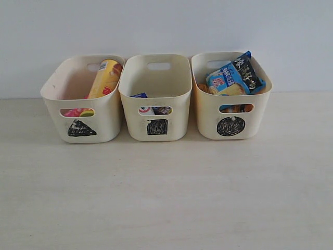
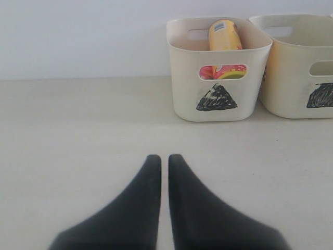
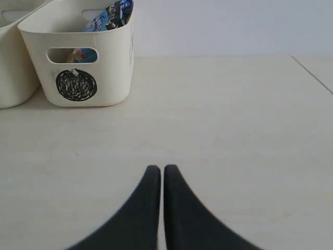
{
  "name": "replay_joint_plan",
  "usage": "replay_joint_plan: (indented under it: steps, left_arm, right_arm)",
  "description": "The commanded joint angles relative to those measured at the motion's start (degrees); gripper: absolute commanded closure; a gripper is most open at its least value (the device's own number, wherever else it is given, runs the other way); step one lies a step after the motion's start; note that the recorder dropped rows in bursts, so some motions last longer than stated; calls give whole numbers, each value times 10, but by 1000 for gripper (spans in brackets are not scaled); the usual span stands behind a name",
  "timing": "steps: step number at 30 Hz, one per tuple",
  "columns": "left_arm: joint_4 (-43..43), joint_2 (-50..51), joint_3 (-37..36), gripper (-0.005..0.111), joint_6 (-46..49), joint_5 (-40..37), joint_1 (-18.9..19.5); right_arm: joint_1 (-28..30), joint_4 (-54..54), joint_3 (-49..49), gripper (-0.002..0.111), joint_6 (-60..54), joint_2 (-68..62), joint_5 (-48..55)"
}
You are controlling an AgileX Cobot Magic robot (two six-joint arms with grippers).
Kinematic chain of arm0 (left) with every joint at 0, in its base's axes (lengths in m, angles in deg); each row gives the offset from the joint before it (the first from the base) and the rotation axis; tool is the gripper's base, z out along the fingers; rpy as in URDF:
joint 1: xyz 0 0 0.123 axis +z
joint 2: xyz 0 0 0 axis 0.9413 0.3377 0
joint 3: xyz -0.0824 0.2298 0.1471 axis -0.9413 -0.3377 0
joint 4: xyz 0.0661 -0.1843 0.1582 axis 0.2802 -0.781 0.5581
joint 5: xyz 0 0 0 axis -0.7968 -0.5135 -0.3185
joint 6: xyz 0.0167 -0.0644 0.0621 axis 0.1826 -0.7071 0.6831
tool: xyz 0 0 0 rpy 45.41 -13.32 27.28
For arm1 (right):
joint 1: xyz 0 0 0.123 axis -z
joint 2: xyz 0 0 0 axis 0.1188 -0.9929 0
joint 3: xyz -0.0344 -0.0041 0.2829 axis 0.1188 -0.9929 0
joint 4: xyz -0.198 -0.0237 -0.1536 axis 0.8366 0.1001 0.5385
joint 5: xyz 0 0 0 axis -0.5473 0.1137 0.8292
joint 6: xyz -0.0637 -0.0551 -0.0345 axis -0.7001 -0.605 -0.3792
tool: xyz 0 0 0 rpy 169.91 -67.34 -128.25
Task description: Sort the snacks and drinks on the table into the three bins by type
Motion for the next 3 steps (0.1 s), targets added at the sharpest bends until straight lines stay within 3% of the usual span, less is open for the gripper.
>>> replay_joint_plan:
  steps: [1,3]
  left_arm:
    - [0,-2,-2,102,5,2,2]
    - [0,-2,-2,102,5,2,2]
  right_arm:
    - [2,0,-3,108,0,3,-4]
    - [2,0,-3,108,0,3,-4]
